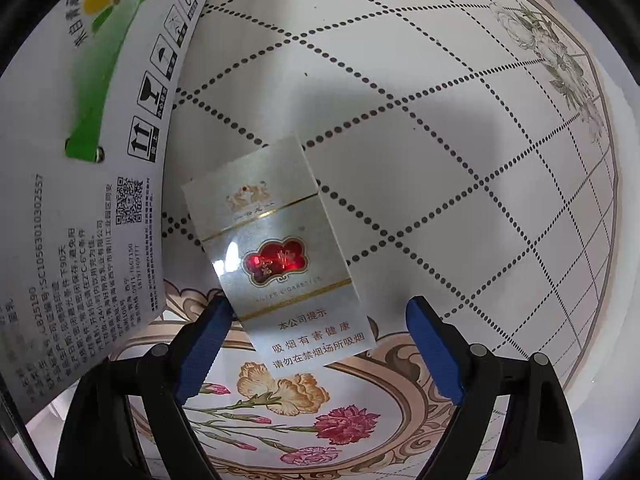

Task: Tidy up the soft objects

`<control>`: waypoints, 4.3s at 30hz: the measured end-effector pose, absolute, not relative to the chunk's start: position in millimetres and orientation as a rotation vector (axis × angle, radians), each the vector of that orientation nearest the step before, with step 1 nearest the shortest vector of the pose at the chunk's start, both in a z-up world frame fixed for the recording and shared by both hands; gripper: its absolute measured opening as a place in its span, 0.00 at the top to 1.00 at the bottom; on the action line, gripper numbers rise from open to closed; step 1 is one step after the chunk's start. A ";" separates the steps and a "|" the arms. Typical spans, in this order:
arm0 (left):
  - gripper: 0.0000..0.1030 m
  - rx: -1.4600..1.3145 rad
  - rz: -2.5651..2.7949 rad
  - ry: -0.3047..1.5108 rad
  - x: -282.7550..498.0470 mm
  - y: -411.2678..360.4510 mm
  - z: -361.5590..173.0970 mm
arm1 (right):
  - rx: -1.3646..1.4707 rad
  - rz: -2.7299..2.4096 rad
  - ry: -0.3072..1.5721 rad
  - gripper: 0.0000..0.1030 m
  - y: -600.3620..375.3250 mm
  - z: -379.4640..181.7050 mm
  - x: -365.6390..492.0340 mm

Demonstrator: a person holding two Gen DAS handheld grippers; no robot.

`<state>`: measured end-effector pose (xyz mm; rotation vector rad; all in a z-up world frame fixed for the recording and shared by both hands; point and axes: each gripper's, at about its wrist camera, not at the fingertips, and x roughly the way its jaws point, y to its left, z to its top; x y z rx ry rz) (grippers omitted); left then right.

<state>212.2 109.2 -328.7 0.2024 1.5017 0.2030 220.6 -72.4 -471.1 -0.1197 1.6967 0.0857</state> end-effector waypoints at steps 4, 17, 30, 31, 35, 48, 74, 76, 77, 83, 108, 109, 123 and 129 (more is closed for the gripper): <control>0.07 0.205 0.196 1.510 215.0 107.8 -333.5 | -0.106 0.078 1.711 0.35 -74.2 -467.0 218.8; 0.07 0.008 0.100 1.538 187.6 116.8 -308.5 | 0.090 0.017 1.572 0.49 -128.4 -355.6 185.2; 0.07 -0.160 0.102 1.499 177.2 156.4 -285.0 | 0.150 0.066 1.594 0.86 -102.6 -341.6 228.7; 0.07 -0.157 0.102 1.501 176.2 155.6 -285.1 | 0.196 0.080 1.614 0.83 -106.2 -360.3 231.7; 0.07 -0.147 0.101 1.520 170.8 155.5 -291.7 | 0.364 0.098 1.771 0.58 -109.4 -423.2 222.7; 0.07 -0.120 0.148 1.534 167.2 175.0 -300.4 | 0.298 -0.139 1.766 0.22 -58.3 -466.4 175.8; 0.07 -0.190 0.094 1.440 167.4 197.0 -252.7 | 0.241 0.235 1.430 0.44 -9.2 -232.5 196.4; 0.07 -0.219 0.107 1.464 172.0 211.6 -263.4 | 0.202 0.302 1.438 0.44 25.6 -240.2 207.8; 0.07 -0.249 0.118 1.480 174.9 221.4 -270.4 | 0.186 0.328 1.455 0.44 45.6 -250.2 216.3; 0.08 -0.394 0.168 1.542 186.9 260.8 -305.2 | 0.173 0.401 1.580 0.43 103.6 -312.6 243.1; 0.07 -0.189 0.147 1.442 194.3 227.9 -262.4 | -0.033 0.130 1.496 0.17 41.2 -319.1 243.9; 0.07 -0.180 0.145 1.430 192.2 225.6 -255.2 | -0.035 0.130 1.491 0.17 39.6 -314.6 240.9; 0.07 -0.163 0.086 1.234 130.6 196.5 -114.7 | 0.046 0.159 1.253 0.17 -9.1 -144.0 158.7; 0.07 -0.167 0.094 1.121 93.7 188.3 -47.1 | 0.028 0.146 1.132 0.17 -21.2 -68.2 116.4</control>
